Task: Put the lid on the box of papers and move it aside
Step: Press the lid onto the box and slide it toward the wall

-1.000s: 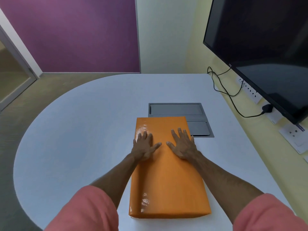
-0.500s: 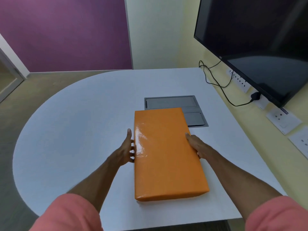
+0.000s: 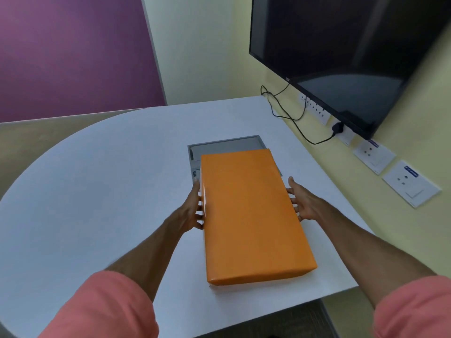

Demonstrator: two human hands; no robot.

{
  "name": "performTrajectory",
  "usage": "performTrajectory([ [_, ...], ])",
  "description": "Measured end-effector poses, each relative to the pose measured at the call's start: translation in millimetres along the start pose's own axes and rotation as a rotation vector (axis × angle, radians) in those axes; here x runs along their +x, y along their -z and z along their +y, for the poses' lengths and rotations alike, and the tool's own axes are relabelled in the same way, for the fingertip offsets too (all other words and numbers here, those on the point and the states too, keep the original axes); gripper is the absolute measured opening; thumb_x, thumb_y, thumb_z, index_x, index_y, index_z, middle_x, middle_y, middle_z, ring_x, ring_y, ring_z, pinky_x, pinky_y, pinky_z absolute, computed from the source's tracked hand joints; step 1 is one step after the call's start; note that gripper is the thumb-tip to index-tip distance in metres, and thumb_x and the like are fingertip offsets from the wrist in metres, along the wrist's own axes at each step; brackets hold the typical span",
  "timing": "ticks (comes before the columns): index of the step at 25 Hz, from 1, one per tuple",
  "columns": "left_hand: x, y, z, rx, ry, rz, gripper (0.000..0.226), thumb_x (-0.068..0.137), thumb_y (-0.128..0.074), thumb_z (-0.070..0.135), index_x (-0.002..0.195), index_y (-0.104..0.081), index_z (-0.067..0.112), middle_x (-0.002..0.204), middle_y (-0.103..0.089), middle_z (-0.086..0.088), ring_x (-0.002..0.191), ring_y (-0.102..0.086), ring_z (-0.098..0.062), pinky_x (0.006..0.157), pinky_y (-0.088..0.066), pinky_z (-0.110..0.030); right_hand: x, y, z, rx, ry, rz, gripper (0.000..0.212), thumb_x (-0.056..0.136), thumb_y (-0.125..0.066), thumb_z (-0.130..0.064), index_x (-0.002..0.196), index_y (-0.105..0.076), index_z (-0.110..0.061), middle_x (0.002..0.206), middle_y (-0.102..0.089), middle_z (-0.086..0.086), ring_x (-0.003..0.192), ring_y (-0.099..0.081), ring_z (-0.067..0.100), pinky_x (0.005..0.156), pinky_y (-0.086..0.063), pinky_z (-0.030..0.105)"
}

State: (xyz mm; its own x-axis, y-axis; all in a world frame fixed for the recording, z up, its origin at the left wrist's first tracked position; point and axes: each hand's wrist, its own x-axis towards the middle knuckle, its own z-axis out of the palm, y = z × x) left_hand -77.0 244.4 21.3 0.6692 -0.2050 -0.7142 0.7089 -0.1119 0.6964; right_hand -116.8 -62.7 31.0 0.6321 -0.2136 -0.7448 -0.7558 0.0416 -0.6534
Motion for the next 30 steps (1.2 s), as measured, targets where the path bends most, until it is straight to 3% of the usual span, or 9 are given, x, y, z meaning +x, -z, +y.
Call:
performTrajectory([
  [4, 4.7, -57.0, 12.1, 0.055, -0.033, -0.033, 0.083, 0.09, -0.032, 0.069, 0.15, -0.028, 0.011, 0.15, -0.037, -0.022, 0.132, -0.041, -0.046, 0.102, -0.037, -0.062, -2.6, 49.2, 2.9, -0.125, 0.054, 0.107, 0.046, 0.095, -0.057, -0.041, 0.134, -0.054, -0.017, 0.116, -0.06, 0.008, 0.103, -0.056, 0.03, 0.086, -0.047, 0.054],
  [7, 13.0, -103.8, 12.9, 0.142, -0.082, -0.011, 0.062, 0.094, -0.059, 0.029, 0.146, -0.031, 0.008, 0.147, -0.04, -0.022, 0.127, -0.047, -0.045, 0.098, -0.044, -0.062, -2.1, 93.4, 4.2, -0.12, 0.075, 0.133, 0.045, 0.095, -0.059, -0.033, 0.137, -0.052, -0.016, 0.132, -0.059, 0.012, 0.111, -0.056, 0.033, 0.089, -0.046, 0.058],
  [10, 18.5, -153.8, 9.6, 0.137, -0.089, 0.004, 0.059, 0.092, -0.062, 0.01, 0.142, -0.033, 0.008, 0.14, -0.046, -0.022, 0.123, -0.051, -0.043, 0.096, -0.046, -0.061, 1.6, 141.4, 5.4, -0.128, 0.068, 0.147, 0.045, 0.095, -0.058, -0.033, 0.137, -0.053, -0.015, 0.136, -0.057, 0.013, 0.123, -0.054, 0.036, 0.094, -0.046, 0.06],
  [14, 22.8, -214.5, 3.5, 0.111, -0.089, 0.024, 0.061, 0.091, -0.063, 0.008, 0.144, -0.032, 0.006, 0.141, -0.045, -0.023, 0.124, -0.05, -0.043, 0.095, -0.047, -0.06, 11.7, 197.1, 9.8, -0.11, 0.083, 0.145, 0.045, 0.096, -0.058, -0.029, 0.136, -0.053, -0.008, 0.135, -0.058, 0.017, 0.122, -0.056, 0.038, 0.103, -0.043, 0.061],
  [19, 28.4, -264.8, -6.8, 0.07, -0.075, 0.053, 0.061, 0.09, -0.064, 0.008, 0.142, -0.032, 0.005, 0.143, -0.042, -0.024, 0.127, -0.048, -0.045, 0.1, -0.042, -0.064, 24.5, 244.1, 15.1, -0.084, 0.111, 0.118, 0.045, 0.097, -0.057, -0.023, 0.137, -0.051, -0.004, 0.135, -0.058, 0.02, 0.121, -0.058, 0.038, 0.103, -0.046, 0.055],
  [30, 36.2, -314.9, -18.6, 0.07, -0.062, 0.114, 0.06, 0.089, -0.066, 0.011, 0.14, -0.033, 0.009, 0.143, -0.042, -0.022, 0.125, -0.048, -0.043, 0.095, -0.046, -0.059, 48.4, 286.4, 19.4, -0.107, 0.133, 0.1, 0.046, 0.097, -0.057, -0.02, 0.14, -0.049, -0.006, 0.137, -0.057, 0.019, 0.122, -0.057, 0.036, 0.104, -0.046, 0.053],
])
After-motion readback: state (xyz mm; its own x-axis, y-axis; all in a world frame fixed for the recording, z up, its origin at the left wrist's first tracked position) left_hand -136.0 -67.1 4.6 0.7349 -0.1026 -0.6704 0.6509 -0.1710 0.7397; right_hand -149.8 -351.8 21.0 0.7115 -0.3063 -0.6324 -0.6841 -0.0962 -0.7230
